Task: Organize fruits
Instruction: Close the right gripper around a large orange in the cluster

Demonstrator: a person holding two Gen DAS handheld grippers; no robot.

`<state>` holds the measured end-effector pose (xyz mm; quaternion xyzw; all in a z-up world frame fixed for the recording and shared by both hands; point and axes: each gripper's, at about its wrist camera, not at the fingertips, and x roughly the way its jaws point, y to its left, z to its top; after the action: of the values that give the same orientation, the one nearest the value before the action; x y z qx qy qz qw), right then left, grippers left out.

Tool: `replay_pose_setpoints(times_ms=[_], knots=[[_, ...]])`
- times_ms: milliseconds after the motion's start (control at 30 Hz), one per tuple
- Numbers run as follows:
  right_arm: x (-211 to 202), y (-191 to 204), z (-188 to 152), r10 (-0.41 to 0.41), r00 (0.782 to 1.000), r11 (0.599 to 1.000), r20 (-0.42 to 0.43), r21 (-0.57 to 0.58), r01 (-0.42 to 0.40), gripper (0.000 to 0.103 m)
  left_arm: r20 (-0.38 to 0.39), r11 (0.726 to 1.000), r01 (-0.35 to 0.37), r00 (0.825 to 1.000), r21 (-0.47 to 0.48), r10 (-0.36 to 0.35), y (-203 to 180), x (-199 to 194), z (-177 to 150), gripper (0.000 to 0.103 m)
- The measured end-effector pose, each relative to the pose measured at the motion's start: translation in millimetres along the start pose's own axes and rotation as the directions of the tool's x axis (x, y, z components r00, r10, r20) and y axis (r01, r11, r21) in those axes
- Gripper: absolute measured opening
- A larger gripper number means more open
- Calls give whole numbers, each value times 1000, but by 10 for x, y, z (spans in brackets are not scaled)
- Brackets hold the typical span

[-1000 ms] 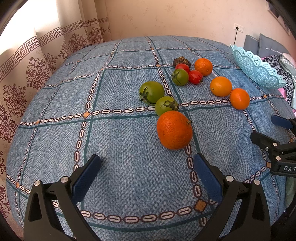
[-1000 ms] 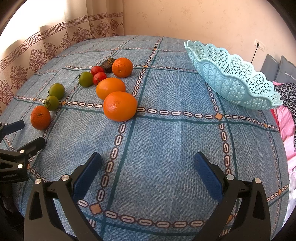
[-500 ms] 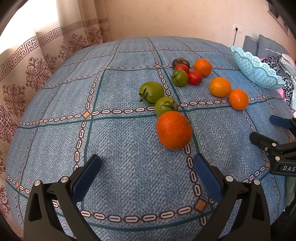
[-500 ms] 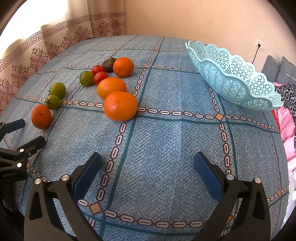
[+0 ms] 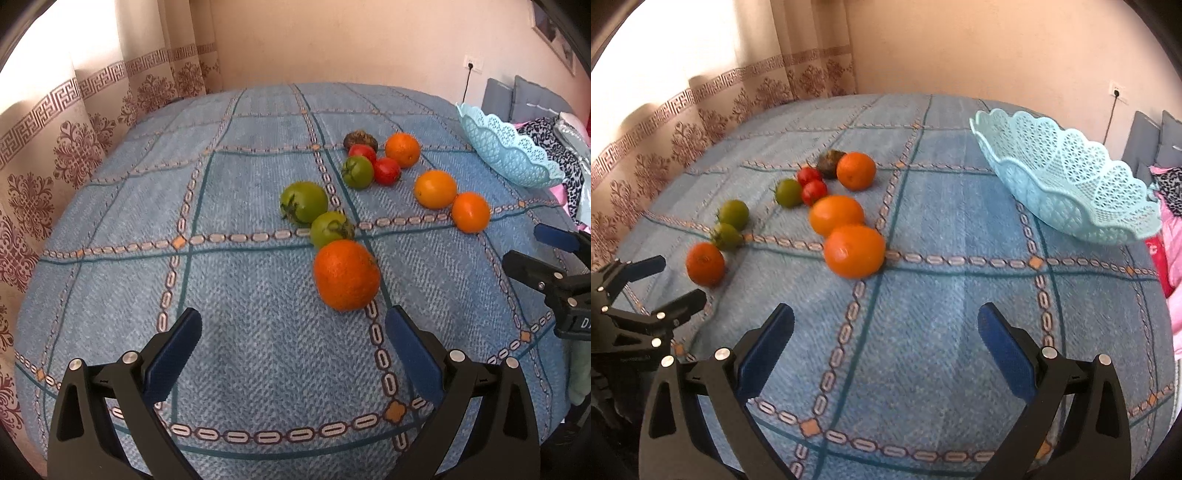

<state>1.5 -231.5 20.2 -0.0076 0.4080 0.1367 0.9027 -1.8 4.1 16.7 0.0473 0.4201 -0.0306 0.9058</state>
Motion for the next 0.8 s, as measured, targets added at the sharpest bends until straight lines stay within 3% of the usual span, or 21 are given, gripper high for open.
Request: replay_pose_setpoints(times_ms=[67,233,600,700,800], knots=[[27,2,40,16,1000,1000,-1,2,-16,98,18,1000,-4,1000,2,4,-1,-39,33,98],[126,-5,144,63,998,998,-13,12,-63,73,36,1000,-2,999,6,2,2,-81,61,98],[375,115,273,97,994,995,-40,-27,-98,52,38,1000,10,999,6,-10,26,-52,54,98],[381,125,258,75,997,996,-37,-36,-76,44,32,1000,21,999,8,-21,11,-28,66,94],[378,93,257,84,996,996,-37,-18,-85,43,24,999,37,999,7,-37,-17,-3,89,88]])
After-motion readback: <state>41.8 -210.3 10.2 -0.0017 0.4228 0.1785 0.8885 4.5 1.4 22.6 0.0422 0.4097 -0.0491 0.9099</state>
